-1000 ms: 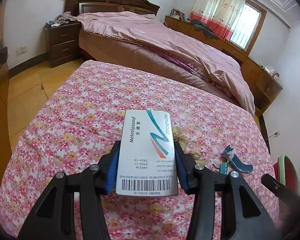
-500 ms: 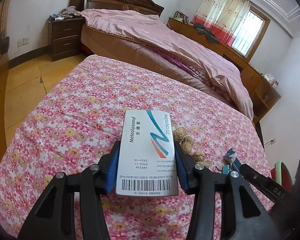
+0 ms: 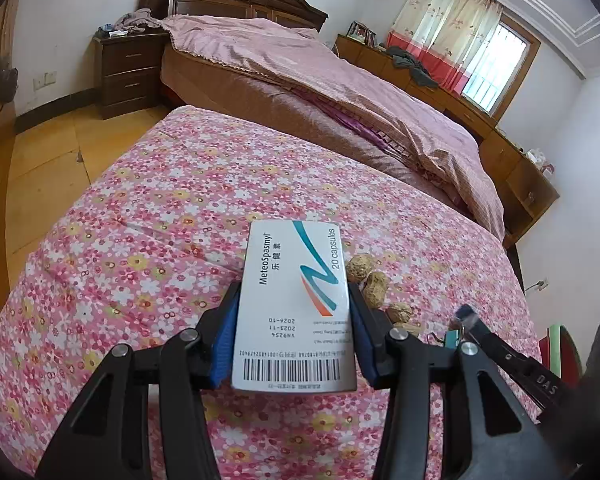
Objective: Collect trash
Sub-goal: 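Grasp the blue plastic clip with the right tool while the left tool holds the box, then carry box and clip over the red bucket and open both tools to drop them, then grasp the wooden puzzle piece with the left tool, then grasp the blue binder clip with the right tool while the left tool holds the wooden piece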
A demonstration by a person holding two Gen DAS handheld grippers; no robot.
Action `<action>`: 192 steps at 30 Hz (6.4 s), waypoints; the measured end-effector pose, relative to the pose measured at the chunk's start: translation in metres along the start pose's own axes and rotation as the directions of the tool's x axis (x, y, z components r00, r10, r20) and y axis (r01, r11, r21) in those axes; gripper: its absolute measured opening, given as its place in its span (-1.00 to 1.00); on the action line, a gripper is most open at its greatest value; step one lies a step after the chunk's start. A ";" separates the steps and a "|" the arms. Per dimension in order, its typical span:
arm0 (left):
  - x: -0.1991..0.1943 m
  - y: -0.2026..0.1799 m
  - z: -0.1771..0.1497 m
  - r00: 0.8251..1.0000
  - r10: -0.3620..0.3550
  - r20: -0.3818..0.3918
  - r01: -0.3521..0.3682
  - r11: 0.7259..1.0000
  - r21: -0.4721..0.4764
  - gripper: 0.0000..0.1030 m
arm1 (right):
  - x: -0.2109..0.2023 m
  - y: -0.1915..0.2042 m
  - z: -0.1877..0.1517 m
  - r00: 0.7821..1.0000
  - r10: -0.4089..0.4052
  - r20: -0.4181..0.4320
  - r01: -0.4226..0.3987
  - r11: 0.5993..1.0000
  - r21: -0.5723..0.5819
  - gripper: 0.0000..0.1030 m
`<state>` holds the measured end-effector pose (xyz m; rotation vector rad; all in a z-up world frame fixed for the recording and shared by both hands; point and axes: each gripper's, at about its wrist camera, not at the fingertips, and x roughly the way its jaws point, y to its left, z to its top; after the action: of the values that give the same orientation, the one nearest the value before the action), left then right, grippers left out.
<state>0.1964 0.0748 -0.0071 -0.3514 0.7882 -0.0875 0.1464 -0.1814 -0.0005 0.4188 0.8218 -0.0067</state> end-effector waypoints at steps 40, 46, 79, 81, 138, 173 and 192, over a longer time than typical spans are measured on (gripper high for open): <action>-0.065 -0.187 -0.059 0.957 -0.262 -0.128 0.288 0.914 0.284 -0.02 | -0.235 -0.214 -0.048 0.927 -0.221 0.304 0.094 0.920 0.382 -0.76; -0.063 -0.249 -0.083 0.923 -0.318 -0.215 0.376 0.863 0.337 -0.02 | -0.244 -0.238 -0.047 0.918 -0.243 0.315 0.106 0.913 0.394 -0.76; -0.012 -0.392 -0.158 0.876 -0.296 -0.380 0.460 0.749 0.477 0.18 | -0.217 -0.293 -0.025 0.941 -0.219 0.258 0.116 0.924 0.364 -0.56; -0.013 -0.388 -0.157 0.877 -0.296 -0.378 0.458 0.752 0.473 0.18 | -0.219 -0.292 -0.025 0.942 -0.208 0.265 0.102 0.925 0.365 -0.51; -0.024 -0.113 -0.073 0.975 -0.014 -0.222 0.053 0.984 0.168 0.18 | -0.199 -0.174 -0.046 0.983 -0.048 0.180 0.005 0.973 0.230 -0.18; -0.042 -0.045 -0.030 0.995 0.045 -0.093 -0.028 0.984 0.177 -0.82 | -0.138 -0.067 -0.031 0.997 0.062 0.039 -0.063 0.998 0.032 -0.18; -0.032 0.017 -0.026 0.997 0.064 -0.043 -0.063 0.997 0.040 -0.82 | -0.054 0.031 -0.021 0.994 0.078 -0.074 -0.084 0.992 -0.093 -0.18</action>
<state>0.1542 0.0902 -0.0081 -0.2886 0.8394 -0.0509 0.0996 -0.1536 0.0361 0.3626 0.8704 0.1233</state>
